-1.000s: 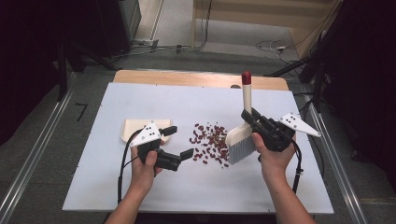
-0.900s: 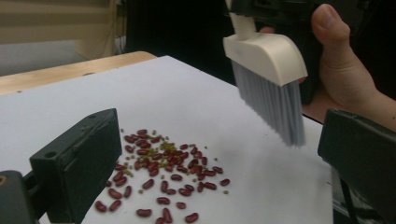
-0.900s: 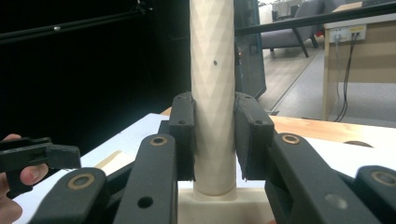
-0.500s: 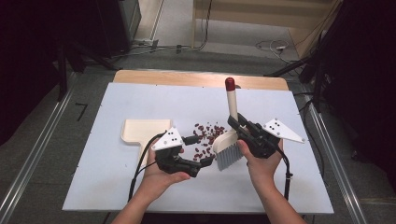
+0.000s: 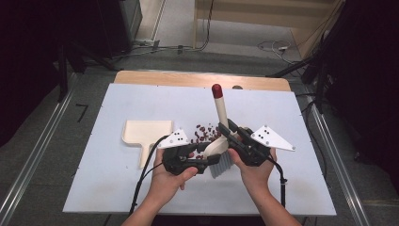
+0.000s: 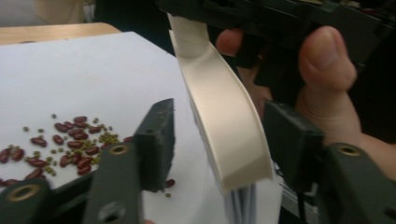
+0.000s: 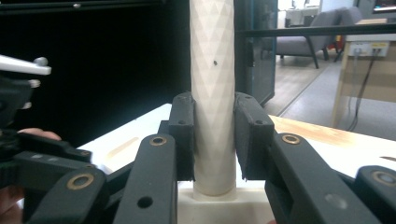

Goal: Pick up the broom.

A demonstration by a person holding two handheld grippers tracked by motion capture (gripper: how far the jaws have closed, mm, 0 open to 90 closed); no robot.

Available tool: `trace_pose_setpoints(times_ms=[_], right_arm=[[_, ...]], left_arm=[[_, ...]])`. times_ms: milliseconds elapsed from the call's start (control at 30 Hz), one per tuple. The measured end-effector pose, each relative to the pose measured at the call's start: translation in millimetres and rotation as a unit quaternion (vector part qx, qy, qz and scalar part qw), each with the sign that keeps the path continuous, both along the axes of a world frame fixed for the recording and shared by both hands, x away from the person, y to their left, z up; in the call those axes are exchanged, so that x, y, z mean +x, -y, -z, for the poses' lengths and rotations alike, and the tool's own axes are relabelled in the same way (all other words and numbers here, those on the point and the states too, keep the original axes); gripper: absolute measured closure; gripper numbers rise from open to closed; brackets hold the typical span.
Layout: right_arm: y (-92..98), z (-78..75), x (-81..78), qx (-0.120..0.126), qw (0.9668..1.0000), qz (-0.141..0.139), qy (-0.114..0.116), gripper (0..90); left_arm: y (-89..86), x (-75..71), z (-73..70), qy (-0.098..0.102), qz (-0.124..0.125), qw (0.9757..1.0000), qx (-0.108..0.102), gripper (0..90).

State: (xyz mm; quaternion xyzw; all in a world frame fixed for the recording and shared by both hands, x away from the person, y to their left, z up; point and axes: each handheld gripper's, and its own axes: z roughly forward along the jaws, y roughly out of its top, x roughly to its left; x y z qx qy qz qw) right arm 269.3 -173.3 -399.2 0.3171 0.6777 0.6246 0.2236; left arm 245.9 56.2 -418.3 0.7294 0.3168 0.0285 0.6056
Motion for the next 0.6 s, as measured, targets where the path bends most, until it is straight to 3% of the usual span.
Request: trace_pose_setpoints(times_ms=[67,200,367,600], right_arm=[[-2.3,0.2,-1.7,-0.003,1.0,-0.001,0.003,69.8],[-8.1,1.7,-4.9,-0.014,0.9999,0.001,0.01,69.8],[-8.8,2.6,-6.0,-0.013,0.9998,0.008,0.011,69.8],[-8.9,3.5,-6.9,-0.016,0.9997,0.016,0.012,69.8]], left_arm=[[-0.7,0.3,0.8,-0.005,-0.007,1.0,0.0,50.4],[-0.2,1.9,3.3,-0.027,0.003,0.9996,-0.006,58.5],[-1.2,3.9,4.5,-0.053,0.0,0.9985,-0.015,61.8],[-2.2,5.2,6.2,-0.068,-0.019,0.9975,-0.006,67.8]])
